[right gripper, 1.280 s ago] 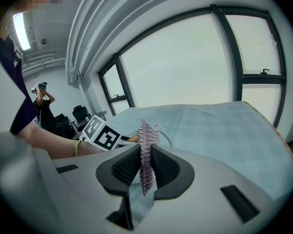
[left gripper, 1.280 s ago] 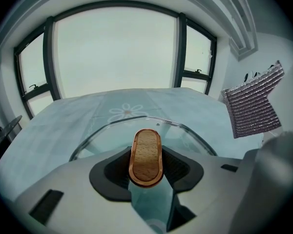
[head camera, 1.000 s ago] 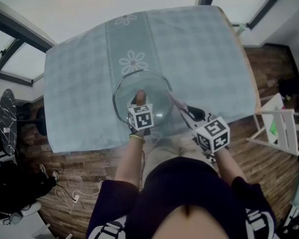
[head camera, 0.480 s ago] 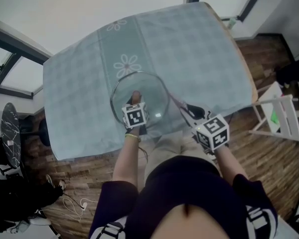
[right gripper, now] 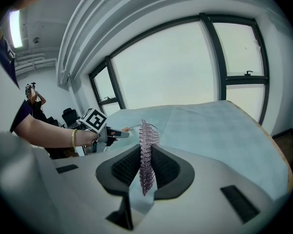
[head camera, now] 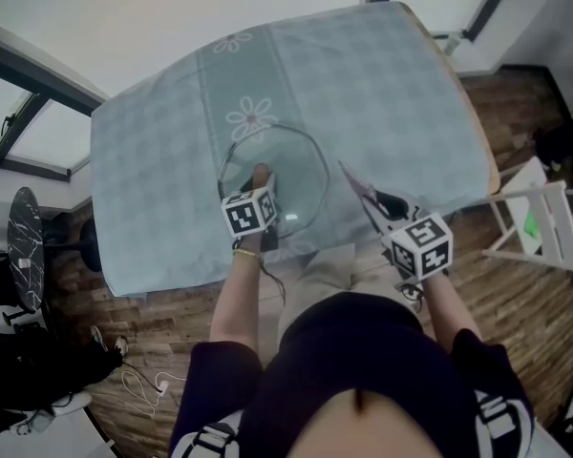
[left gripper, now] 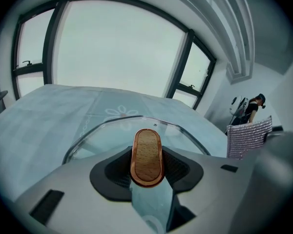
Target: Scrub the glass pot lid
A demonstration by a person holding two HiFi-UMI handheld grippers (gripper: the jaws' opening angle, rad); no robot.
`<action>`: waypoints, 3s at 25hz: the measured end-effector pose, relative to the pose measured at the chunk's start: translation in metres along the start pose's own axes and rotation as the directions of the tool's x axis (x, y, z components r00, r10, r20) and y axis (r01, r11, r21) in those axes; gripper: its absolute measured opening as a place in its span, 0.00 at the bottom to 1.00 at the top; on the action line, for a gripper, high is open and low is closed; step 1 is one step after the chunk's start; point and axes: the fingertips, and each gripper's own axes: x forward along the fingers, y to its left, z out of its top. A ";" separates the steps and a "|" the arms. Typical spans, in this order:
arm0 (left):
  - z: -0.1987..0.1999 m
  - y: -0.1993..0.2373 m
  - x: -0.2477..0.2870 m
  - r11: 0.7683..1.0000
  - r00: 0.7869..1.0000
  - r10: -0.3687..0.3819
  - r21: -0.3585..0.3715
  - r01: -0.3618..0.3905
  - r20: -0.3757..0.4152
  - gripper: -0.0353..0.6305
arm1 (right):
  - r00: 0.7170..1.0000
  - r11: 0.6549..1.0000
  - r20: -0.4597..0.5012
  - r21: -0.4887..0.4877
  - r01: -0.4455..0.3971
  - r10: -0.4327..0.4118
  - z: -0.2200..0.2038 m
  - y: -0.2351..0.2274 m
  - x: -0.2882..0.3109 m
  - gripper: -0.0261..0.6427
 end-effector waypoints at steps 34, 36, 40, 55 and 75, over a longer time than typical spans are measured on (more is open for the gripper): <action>0.061 -0.023 -0.059 0.680 0.709 -0.578 -0.243 0.692 0.403 0.30 | 0.999 0.999 -0.003 0.002 0.048 -0.048 0.012 -0.022 0.012 0.14; 0.062 -0.018 -0.064 0.630 0.672 -0.596 -0.263 0.731 0.439 0.30 | 0.999 0.999 0.002 0.007 0.042 -0.042 0.015 -0.020 0.015 0.14; 0.060 -0.009 -0.073 0.584 0.630 -0.613 -0.265 0.768 0.476 0.30 | 0.999 1.000 0.017 0.009 0.027 -0.027 0.020 -0.014 0.021 0.14; 0.053 0.010 -0.096 0.460 0.528 -0.661 -0.268 0.846 0.533 0.30 | 0.986 0.993 0.127 0.036 -0.113 0.108 0.063 0.016 0.053 0.14; 0.049 0.021 -0.105 0.372 0.454 -0.703 -0.262 0.891 0.548 0.30 | 0.914 0.930 0.212 0.049 -0.364 0.347 0.129 0.084 0.131 0.14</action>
